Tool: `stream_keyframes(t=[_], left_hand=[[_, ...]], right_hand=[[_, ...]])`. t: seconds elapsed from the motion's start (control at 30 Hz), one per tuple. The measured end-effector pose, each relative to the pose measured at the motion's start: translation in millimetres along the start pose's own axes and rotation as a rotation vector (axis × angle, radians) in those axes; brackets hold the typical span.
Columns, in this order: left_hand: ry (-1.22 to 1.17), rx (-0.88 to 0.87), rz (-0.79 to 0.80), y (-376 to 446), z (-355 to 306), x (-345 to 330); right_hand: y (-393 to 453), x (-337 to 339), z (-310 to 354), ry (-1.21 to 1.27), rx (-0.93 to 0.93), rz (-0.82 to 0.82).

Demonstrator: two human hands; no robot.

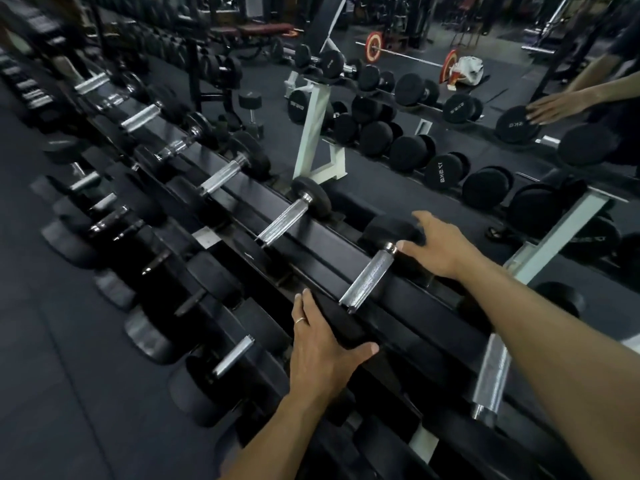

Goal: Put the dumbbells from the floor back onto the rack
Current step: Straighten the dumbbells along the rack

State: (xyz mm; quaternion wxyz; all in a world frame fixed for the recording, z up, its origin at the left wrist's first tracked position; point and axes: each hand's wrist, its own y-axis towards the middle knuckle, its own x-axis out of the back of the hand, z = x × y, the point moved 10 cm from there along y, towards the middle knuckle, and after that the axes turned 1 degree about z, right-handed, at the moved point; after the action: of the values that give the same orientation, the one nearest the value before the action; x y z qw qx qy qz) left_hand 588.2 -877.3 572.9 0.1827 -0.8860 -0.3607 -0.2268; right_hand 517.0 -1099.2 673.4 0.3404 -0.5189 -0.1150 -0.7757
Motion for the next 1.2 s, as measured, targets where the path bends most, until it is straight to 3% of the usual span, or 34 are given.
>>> stream_keyframes(t=[0.57,0.8,0.97,1.2], left_hand=[[0.022,-0.116,-0.056,8.0,0.3,-4.4],[0.048,-0.069,-0.056,8.8,3.9,-3.3],[0.059,-0.162,-0.108,-30.5,-18.4,-9.5],[0.134,-0.283,-0.088,-81.5,-45.2,-49.2]], right_hand=[[10.3,-13.9,-16.7,0.02,-0.002,-0.041],[-1.8,-14.7,-10.1,-0.025,-0.027,-0.037],[-40.9,8.5,-20.9,-0.091,0.009,-0.127],[-95.3,44.7,-81.9,-0.156,-0.097,-0.186]])
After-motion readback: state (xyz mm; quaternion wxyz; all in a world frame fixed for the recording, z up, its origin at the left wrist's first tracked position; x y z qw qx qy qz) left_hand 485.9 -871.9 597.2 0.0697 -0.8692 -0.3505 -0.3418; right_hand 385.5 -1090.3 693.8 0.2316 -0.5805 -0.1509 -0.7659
